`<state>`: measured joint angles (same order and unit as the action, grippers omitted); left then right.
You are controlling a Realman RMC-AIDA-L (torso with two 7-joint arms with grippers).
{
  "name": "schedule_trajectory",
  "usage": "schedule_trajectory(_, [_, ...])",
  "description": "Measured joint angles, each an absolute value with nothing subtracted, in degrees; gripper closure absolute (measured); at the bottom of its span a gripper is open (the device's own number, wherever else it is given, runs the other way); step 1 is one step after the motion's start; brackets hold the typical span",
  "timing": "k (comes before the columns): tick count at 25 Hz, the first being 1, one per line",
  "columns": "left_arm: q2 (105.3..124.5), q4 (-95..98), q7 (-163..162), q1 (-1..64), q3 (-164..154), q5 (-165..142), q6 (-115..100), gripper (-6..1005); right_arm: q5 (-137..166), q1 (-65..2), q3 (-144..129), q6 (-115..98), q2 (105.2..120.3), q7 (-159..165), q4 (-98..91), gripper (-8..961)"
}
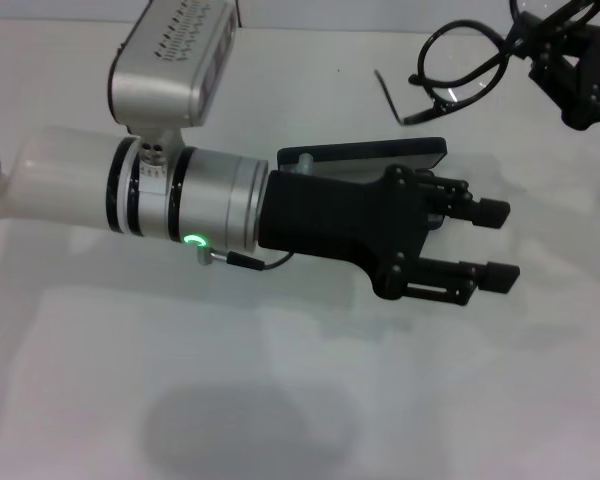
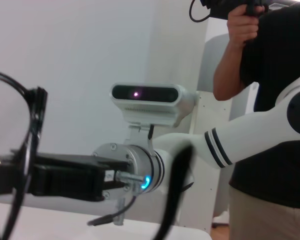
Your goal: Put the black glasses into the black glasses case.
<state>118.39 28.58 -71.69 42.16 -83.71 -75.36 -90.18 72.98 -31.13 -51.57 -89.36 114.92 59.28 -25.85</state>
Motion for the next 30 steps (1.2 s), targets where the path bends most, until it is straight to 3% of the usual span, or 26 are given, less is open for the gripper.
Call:
schedule_trajectory(8, [118.25, 28.57, -71.93, 41.53, -81.03, -75.58, -90.17, 363, 83.68, -31.25, -52.12, -88.35, 114.09, 67.66, -32.12, 870])
schedule_trajectory(21, [118.55, 28.73, -71.87, 42.89, -81.35, -76.2, -90.08, 364, 90.25, -32.69, -54.22, -87.22, 115.01, 70.05, -34.66, 872])
schedule_trajectory(30, [118.82, 28.76, -72.01, 43.5, -81.39, -76.48, -90.11, 364, 90.35, -32.57, -59.07, -87.68, 114.61, 69.9, -37.29, 872])
